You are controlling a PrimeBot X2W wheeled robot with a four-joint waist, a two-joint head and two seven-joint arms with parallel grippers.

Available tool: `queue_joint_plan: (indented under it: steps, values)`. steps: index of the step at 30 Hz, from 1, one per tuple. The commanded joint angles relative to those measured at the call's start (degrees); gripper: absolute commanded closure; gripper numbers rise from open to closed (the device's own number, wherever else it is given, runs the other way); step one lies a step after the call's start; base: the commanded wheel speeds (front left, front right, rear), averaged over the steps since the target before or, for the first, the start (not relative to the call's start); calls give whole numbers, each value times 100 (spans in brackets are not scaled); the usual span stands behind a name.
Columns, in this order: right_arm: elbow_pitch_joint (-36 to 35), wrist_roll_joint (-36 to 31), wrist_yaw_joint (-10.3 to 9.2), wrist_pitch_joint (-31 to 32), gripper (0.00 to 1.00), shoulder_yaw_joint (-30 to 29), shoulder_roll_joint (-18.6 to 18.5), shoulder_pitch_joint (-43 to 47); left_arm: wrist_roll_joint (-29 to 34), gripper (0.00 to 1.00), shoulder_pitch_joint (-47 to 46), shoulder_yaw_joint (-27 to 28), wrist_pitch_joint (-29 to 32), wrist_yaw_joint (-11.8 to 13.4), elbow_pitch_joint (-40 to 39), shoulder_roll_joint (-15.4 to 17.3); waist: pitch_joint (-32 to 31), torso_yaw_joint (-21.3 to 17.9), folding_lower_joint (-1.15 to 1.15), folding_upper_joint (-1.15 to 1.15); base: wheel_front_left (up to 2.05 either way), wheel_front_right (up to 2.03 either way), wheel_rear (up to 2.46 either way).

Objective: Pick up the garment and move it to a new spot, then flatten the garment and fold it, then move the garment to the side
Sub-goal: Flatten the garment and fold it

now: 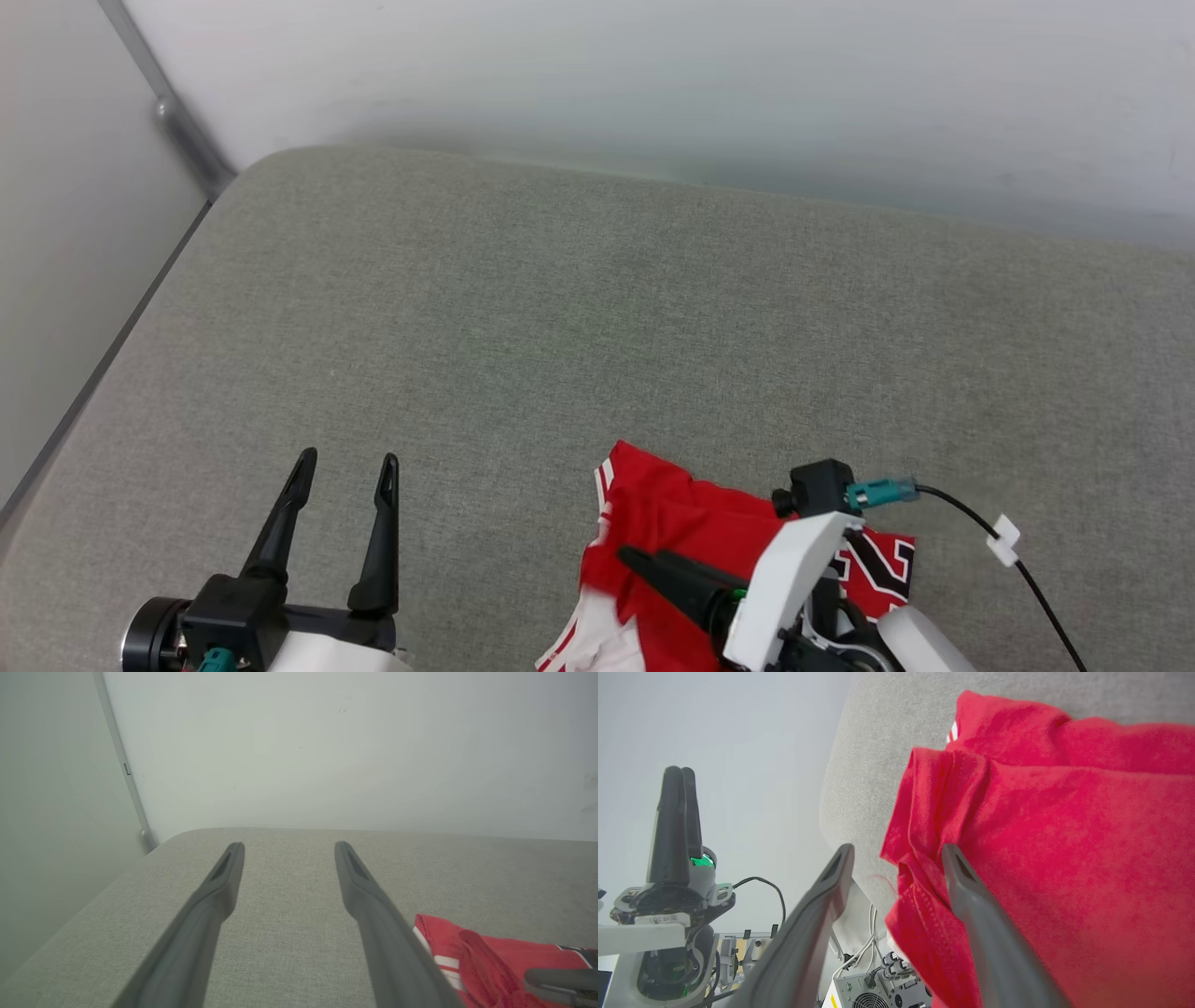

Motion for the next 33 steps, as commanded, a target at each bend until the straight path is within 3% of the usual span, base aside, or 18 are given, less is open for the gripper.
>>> queue_joint_plan:
  steps: [1,4,7,12,15,20,24,28,33]
  values:
    - [71,114,0,-88,0,108,9,-199,-14,0,21,25,-14,-8,7,30,-14,-12,0,0,0,0,0]
    - [174,347,0,-173,0,279,4,-366,23,0,33,67,-14,-9,-49,30,-53,-88,0,0,0,0,0]
    - [383,174,0,-289,0,213,0,-613,51,0,63,120,-14,-9,-102,23,-112,-225,0,0,0,0,0]
    - [611,-1020,0,-447,0,-244,-7,-1045,79,0,92,111,-13,-9,-139,24,-212,-534,0,0,0,0,0]
    - [332,-2064,-1,-578,0,-534,-294,-1173,82,0,74,81,-13,-9,-149,18,-249,-717,0,0,0,0,0]
    - [-432,-3810,-1,-1153,0,-559,-1197,-1113,45,0,48,38,-13,-9,-123,18,-292,-992,0,0,0,0,0]
    - [-790,-4352,-1,-1625,0,-986,-1532,-810,60,0,52,-68,-14,-9,-87,39,-303,-1144,0,0,0,0,0]
    - [-1175,-4696,-1,-2103,0,-1489,-1669,-387,63,0,12,-108,-14,-9,-77,38,-300,-1218,0,0,0,0,0]
    - [-1683,-4910,-1,-2579,0,-2313,-1373,348,-3,0,82,-121,-13,-9,-103,28,-301,-1239,0,0,0,0,0]
